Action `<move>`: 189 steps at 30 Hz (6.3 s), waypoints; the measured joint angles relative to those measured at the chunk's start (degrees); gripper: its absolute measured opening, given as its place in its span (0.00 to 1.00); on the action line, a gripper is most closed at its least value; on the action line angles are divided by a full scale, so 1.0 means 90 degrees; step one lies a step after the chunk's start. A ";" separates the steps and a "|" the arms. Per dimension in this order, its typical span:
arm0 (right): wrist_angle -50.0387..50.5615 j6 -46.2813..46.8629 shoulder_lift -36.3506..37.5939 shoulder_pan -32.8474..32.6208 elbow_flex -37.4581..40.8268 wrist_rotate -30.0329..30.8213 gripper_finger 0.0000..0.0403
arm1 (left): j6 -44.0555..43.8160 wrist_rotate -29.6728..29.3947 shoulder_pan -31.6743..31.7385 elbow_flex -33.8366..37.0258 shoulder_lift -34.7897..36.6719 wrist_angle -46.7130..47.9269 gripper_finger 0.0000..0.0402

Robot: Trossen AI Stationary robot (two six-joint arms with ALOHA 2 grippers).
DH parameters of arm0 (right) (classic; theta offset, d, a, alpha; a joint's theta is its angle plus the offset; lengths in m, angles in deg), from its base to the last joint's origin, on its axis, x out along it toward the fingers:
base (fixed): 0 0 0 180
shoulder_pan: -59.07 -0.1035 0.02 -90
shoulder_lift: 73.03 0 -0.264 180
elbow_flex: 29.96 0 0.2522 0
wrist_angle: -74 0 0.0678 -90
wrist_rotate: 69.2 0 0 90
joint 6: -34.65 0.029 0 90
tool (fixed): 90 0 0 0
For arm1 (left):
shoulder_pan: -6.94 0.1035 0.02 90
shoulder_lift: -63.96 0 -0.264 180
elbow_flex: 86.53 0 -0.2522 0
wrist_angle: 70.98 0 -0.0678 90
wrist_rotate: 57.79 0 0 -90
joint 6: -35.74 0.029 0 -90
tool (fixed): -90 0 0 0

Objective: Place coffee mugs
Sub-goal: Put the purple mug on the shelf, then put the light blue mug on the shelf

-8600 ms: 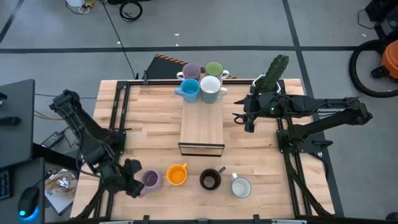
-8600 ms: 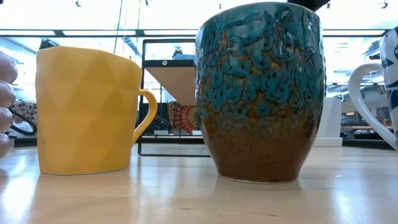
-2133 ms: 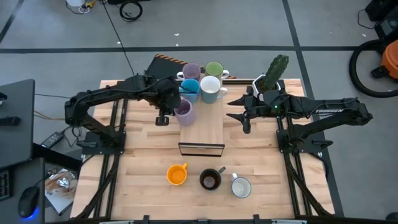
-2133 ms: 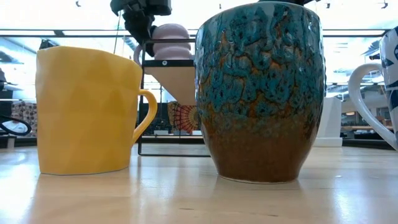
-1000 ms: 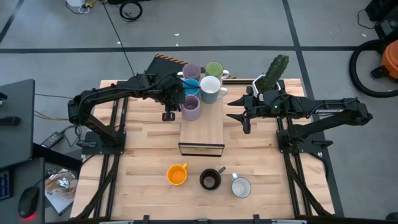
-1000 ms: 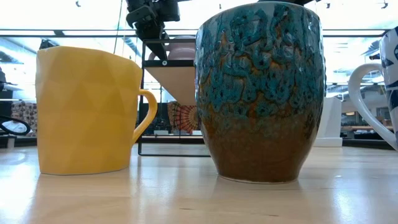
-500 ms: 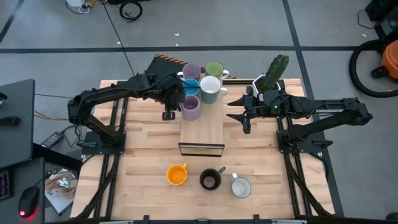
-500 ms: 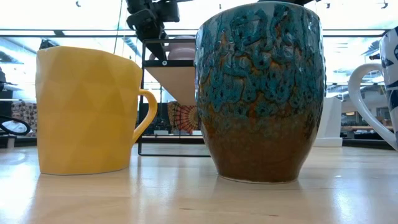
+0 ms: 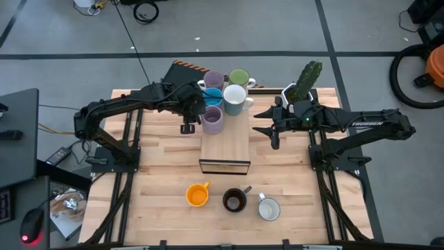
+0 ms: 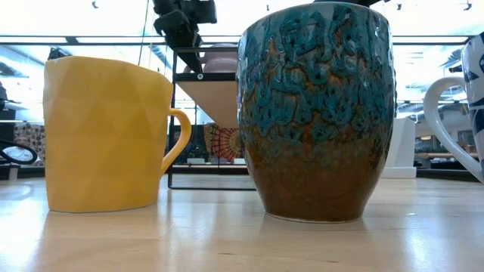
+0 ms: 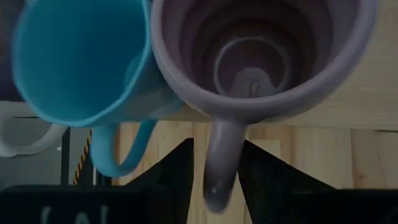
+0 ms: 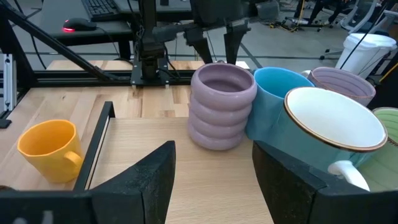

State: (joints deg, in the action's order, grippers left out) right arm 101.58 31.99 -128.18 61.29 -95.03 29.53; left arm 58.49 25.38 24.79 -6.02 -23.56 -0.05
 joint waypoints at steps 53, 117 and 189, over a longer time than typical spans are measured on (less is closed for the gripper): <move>-0.0162 0.0375 -0.0005 -0.1180 0.0000 0.1053 0.53 | -0.1517 -0.0008 -0.2167 0.4242 0.3979 -0.3874 0.43; -0.2368 0.0289 -0.2750 -0.0463 -0.0050 0.0742 0.52 | -0.3606 -0.2096 -0.3646 0.7917 0.4102 -0.8562 0.43; 0.3898 0.1000 -0.2926 -0.3405 -0.2083 -0.0860 0.46 | -0.4252 -0.0425 -0.3007 0.7910 0.4102 -0.9370 0.43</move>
State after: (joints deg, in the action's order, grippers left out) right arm 136.66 41.00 -154.52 30.65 -113.78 21.79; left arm 20.22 21.55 -2.27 65.17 13.35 -84.38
